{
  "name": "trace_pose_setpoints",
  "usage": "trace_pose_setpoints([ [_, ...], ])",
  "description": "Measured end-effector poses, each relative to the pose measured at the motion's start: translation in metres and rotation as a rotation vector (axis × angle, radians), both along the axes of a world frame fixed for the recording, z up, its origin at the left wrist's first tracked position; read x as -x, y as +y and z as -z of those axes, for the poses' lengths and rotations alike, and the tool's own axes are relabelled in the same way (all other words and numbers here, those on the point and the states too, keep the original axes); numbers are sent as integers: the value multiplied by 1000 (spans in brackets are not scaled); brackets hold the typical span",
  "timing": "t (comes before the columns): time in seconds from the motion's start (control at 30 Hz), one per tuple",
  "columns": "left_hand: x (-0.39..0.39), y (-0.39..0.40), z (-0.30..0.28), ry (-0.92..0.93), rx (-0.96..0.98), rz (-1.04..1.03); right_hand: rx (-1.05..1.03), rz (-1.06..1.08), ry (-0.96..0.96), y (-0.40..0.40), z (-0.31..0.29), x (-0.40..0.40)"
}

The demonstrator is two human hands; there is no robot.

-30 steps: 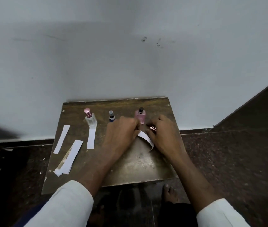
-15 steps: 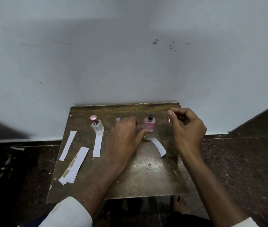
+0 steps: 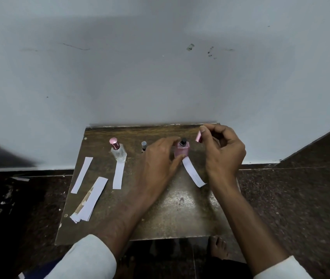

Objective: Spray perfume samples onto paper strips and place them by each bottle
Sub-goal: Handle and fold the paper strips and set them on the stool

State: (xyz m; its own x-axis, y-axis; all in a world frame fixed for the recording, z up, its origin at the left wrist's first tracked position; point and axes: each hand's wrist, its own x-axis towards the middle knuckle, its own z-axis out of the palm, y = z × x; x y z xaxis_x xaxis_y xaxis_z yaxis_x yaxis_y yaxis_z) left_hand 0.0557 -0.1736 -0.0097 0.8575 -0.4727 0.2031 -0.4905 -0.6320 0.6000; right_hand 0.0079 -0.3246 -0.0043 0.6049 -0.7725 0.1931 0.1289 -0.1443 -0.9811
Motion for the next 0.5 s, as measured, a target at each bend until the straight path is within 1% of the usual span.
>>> trace_pose_setpoints([
  [0.1,1,-1,-4,4,25,-16,114,-15,-50,11,-2,-3],
  [0.23,2,-2,-1,-8,15,-22,169,-3,-118,19,-2,-13],
  [0.33,1,-4,1,-18,-10,-39,198,-77,-149,22,4,-17],
  [0.5,0,-2,1,-13,6,-61,375,-158,-66,14,10,-8],
])
